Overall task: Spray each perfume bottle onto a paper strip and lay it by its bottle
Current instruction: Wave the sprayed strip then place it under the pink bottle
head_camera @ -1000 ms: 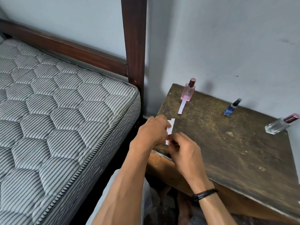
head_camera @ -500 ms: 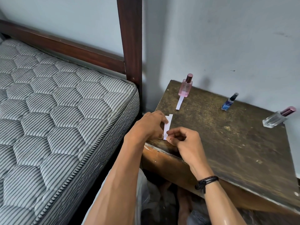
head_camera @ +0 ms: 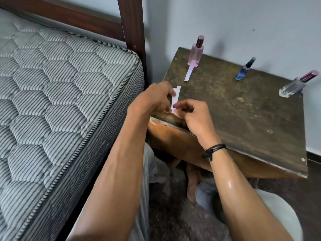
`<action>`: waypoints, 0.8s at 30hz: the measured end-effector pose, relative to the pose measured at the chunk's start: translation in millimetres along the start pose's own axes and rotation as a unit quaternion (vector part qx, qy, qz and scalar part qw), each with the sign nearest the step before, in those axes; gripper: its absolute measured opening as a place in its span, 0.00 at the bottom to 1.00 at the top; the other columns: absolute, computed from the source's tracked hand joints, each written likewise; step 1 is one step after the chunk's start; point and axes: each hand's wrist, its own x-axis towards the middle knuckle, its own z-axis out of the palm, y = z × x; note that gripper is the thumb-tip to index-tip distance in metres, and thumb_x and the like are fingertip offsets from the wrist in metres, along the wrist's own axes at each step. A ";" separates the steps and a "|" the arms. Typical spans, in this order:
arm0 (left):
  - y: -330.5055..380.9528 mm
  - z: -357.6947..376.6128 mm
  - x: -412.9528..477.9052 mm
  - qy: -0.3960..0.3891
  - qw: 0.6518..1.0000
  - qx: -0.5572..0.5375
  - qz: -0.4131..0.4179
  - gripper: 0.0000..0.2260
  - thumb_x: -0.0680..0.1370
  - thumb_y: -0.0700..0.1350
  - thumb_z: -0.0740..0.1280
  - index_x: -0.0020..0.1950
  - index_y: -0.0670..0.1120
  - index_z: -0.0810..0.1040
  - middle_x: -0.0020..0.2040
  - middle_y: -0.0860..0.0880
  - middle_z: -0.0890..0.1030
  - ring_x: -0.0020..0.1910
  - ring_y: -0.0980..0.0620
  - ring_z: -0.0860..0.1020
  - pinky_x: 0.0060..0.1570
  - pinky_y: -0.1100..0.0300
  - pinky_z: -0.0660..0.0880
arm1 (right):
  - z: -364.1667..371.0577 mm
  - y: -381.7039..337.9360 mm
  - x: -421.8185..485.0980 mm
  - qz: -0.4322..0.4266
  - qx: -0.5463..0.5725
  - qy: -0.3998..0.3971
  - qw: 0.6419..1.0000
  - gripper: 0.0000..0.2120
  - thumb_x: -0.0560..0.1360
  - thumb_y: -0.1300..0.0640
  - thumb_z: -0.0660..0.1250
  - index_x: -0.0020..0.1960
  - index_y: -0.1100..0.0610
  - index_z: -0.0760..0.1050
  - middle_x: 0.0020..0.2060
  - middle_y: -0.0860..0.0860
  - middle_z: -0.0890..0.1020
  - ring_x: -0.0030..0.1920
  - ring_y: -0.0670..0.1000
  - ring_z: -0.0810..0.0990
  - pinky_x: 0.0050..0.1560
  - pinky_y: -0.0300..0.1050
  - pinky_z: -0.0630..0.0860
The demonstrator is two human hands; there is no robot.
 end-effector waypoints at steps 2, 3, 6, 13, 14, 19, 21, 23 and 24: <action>1.7 -0.9 -1.7 -0.005 1.000 0.000 0.000 0.31 0.68 0.40 0.80 0.69 0.50 0.76 0.70 0.52 0.71 0.69 0.47 0.70 0.70 0.52 0.68 | -0.6 1.3 -0.7 0.003 0.004 0.004 1.000 0.10 0.74 0.63 0.75 0.42 0.47 0.86 0.37 0.46 0.87 0.41 0.46 0.84 0.49 0.47 0.79; 2.2 -1.0 -2.1 -0.008 1.000 -0.001 -0.002 0.31 0.68 0.40 0.80 0.70 0.50 0.76 0.70 0.52 0.71 0.69 0.47 0.70 0.70 0.52 0.69 | -1.2 1.8 -1.2 0.005 0.008 0.004 1.000 0.11 0.74 0.63 0.75 0.42 0.47 0.86 0.36 0.46 0.87 0.39 0.44 0.83 0.48 0.45 0.78; 2.6 -1.4 -2.0 -0.009 1.000 -0.006 -0.007 0.31 0.68 0.40 0.80 0.69 0.51 0.76 0.70 0.52 0.72 0.69 0.47 0.71 0.70 0.51 0.69 | -2.6 1.4 -1.6 0.008 0.012 0.005 1.000 0.11 0.74 0.63 0.74 0.41 0.47 0.87 0.35 0.45 0.86 0.36 0.43 0.81 0.46 0.44 0.78; 0.8 0.3 0.8 0.003 1.000 -0.009 -0.012 0.30 0.68 0.40 0.80 0.69 0.51 0.76 0.68 0.50 0.75 0.67 0.47 0.73 0.68 0.50 0.71 | -0.9 -4.2 -5.3 -0.033 -0.079 0.010 0.996 0.10 0.77 0.60 0.71 0.42 0.47 0.85 0.40 0.42 0.85 0.41 0.38 0.81 0.38 0.26 0.70; 0.5 0.5 1.2 0.004 1.000 -0.009 -0.011 0.30 0.69 0.40 0.80 0.69 0.50 0.76 0.68 0.50 0.75 0.67 0.47 0.74 0.68 0.50 0.72 | -0.2 -5.0 -6.1 -0.041 -0.092 0.011 0.995 0.10 0.76 0.60 0.71 0.41 0.47 0.84 0.42 0.42 0.84 0.42 0.37 0.80 0.38 0.25 0.70; -2.7 1.3 2.0 0.001 1.000 -0.007 -0.004 0.29 0.70 0.39 0.78 0.69 0.50 0.76 0.69 0.49 0.74 0.67 0.47 0.74 0.68 0.51 0.71 | 6.0 -8.0 -10.7 -0.066 -0.143 0.024 0.987 0.05 0.73 0.51 0.78 0.44 0.51 0.83 0.42 0.44 0.79 0.42 0.40 0.79 0.41 0.31 0.71; -3.5 1.0 2.0 0.000 1.000 -0.003 -0.001 0.28 0.71 0.38 0.77 0.69 0.51 0.76 0.70 0.49 0.73 0.67 0.47 0.74 0.68 0.52 0.71 | 8.2 -7.1 -11.9 -0.069 -0.152 0.027 0.986 0.09 0.72 0.52 0.80 0.46 0.53 0.81 0.44 0.48 0.81 0.43 0.44 0.81 0.45 0.40 0.75; -4.0 0.9 2.2 0.002 1.000 0.000 0.002 0.27 0.72 0.37 0.76 0.69 0.51 0.76 0.70 0.50 0.73 0.66 0.48 0.74 0.67 0.52 0.72 | 9.9 -7.1 -13.2 -0.071 -0.157 0.028 0.985 0.11 0.71 0.53 0.81 0.47 0.51 0.79 0.45 0.49 0.81 0.43 0.46 0.81 0.47 0.43 0.76; -4.1 1.0 2.4 0.003 1.000 0.000 0.004 0.26 0.73 0.37 0.75 0.69 0.51 0.76 0.70 0.50 0.73 0.67 0.48 0.74 0.67 0.52 0.72 | 10.6 -6.7 -13.6 -0.073 -0.162 0.029 0.984 0.12 0.71 0.53 0.81 0.48 0.50 0.78 0.45 0.49 0.81 0.43 0.46 0.81 0.47 0.43 0.76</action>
